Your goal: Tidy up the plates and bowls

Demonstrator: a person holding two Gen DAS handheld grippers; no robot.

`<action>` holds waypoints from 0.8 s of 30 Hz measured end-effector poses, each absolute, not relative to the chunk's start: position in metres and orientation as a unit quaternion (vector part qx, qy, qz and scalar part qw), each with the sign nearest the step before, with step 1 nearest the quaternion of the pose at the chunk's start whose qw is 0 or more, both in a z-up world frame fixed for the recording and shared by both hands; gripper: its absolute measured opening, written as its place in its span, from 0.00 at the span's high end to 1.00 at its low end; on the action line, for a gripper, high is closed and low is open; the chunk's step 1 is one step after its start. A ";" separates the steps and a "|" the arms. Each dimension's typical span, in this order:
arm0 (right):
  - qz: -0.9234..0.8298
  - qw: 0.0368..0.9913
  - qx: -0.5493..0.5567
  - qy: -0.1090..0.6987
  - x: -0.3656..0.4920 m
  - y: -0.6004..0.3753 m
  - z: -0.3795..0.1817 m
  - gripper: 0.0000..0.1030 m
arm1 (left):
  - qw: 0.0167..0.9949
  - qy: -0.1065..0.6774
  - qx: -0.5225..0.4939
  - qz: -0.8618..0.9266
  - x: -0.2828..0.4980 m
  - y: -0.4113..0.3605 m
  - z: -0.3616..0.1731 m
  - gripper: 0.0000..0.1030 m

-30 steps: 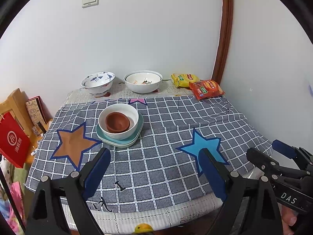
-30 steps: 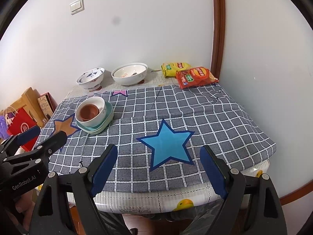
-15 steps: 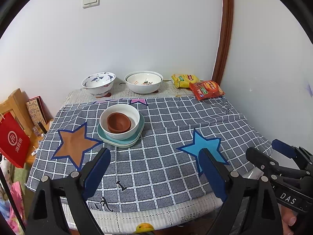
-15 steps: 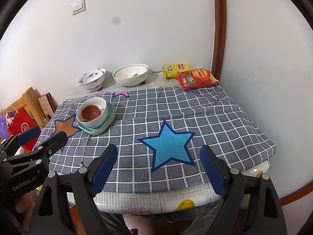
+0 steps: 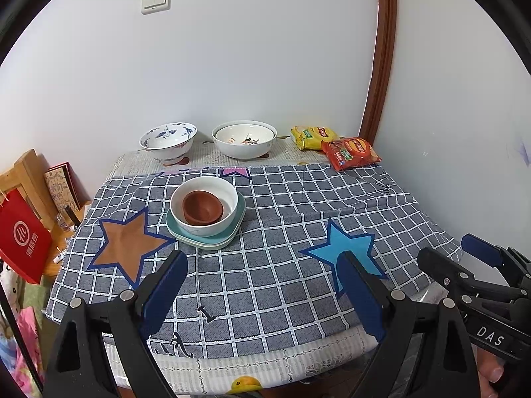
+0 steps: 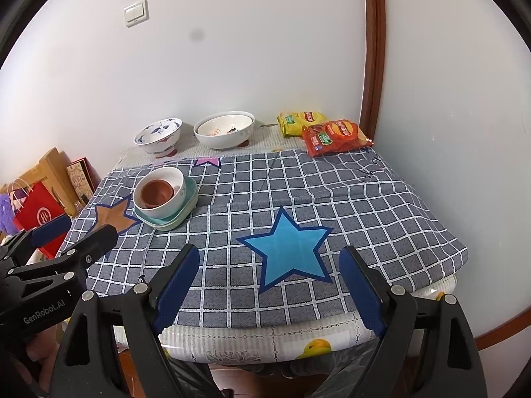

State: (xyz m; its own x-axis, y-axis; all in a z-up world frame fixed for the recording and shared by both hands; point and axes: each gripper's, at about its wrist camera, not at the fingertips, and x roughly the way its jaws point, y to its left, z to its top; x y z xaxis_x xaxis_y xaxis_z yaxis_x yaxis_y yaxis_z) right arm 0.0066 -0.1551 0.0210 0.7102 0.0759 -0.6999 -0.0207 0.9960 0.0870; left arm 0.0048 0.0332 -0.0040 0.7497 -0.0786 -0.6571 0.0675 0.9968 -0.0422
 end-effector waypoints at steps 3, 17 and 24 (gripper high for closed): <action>0.026 0.924 0.036 0.380 0.007 -0.155 0.021 0.17 | 0.935 0.351 -0.008 -0.039 0.005 0.033 -0.003 0.12; 0.027 0.926 0.039 0.375 0.005 -0.156 0.025 0.17 | 0.936 0.351 -0.008 -0.039 0.004 0.033 -0.002 0.12; 0.028 0.928 0.041 0.370 0.001 -0.156 0.028 0.17 | 0.936 0.349 -0.008 -0.040 0.003 0.034 0.000 0.12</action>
